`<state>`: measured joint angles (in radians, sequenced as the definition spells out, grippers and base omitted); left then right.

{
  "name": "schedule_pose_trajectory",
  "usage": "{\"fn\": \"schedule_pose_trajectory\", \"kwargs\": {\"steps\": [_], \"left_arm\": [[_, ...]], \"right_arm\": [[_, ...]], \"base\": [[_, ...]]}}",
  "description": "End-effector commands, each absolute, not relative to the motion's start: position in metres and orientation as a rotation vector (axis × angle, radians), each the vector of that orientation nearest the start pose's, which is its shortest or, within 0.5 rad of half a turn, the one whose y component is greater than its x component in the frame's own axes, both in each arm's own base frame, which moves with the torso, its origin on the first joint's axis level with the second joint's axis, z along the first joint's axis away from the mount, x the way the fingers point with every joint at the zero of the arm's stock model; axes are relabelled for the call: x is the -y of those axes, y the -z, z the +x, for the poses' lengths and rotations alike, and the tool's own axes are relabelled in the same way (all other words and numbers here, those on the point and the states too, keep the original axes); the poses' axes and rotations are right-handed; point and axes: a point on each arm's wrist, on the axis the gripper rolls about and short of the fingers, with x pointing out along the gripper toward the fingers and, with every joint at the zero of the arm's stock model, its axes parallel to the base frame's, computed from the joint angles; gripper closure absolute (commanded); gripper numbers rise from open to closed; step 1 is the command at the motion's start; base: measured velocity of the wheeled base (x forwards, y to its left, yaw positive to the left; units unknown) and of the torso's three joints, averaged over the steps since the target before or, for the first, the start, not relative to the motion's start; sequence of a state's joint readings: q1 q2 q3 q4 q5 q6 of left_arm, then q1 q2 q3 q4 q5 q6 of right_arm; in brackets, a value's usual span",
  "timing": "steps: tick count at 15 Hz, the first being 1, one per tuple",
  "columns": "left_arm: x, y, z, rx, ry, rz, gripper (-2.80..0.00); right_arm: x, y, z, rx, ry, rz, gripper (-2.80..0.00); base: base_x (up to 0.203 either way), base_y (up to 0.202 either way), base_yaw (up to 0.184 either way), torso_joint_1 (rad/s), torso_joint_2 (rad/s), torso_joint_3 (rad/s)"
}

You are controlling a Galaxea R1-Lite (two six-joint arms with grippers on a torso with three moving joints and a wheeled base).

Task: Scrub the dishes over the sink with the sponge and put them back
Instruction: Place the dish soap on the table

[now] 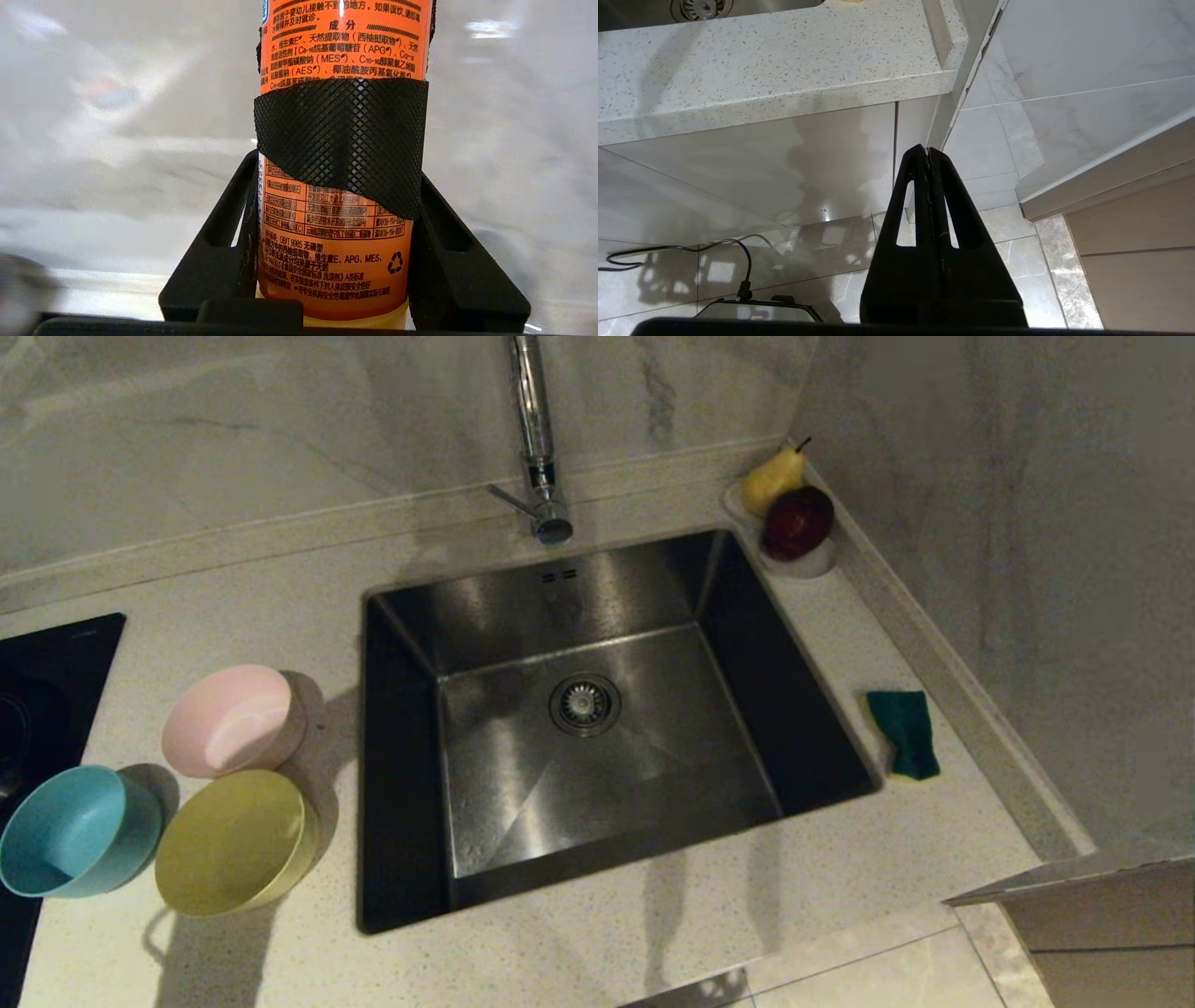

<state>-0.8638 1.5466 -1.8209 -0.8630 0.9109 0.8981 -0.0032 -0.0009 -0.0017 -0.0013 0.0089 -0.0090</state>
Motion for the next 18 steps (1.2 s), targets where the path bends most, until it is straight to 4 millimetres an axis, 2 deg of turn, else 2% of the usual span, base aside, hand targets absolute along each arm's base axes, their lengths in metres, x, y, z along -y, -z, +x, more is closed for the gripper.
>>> {"fn": "schedule_pose_trajectory", "kwargs": {"steps": [1,7,12,16,18], "left_arm": [[0.098,-0.510,0.130,0.604,-0.403,0.024,0.00],[0.053,-0.507,0.151,0.604,-0.347,0.086,0.00],[0.012,-0.492,0.172,0.530,-0.360,-0.026,0.00],[-0.015,-0.474,0.202,0.510,-0.447,-0.036,0.00],[-0.024,-0.464,0.222,0.530,-0.432,-0.029,0.00]], "right_arm": [[0.000,-0.076,-0.023,0.005,-0.006,-0.009,0.00],[0.000,-0.076,-0.023,0.005,-0.006,-0.009,0.00],[0.000,-0.076,-0.023,0.005,-0.006,-0.009,0.00],[0.000,-0.076,-0.023,0.005,-0.006,-0.009,0.00],[0.000,-0.076,-0.023,0.005,-0.006,-0.009,0.00]], "base": [[0.000,0.000,0.000,0.000,0.00,0.000],[0.000,0.000,0.000,0.000,0.00,0.000],[0.000,0.000,0.000,0.000,0.00,0.000],[0.000,0.000,0.000,0.000,0.00,0.000],[0.000,0.000,0.000,0.000,0.00,0.000]]}}
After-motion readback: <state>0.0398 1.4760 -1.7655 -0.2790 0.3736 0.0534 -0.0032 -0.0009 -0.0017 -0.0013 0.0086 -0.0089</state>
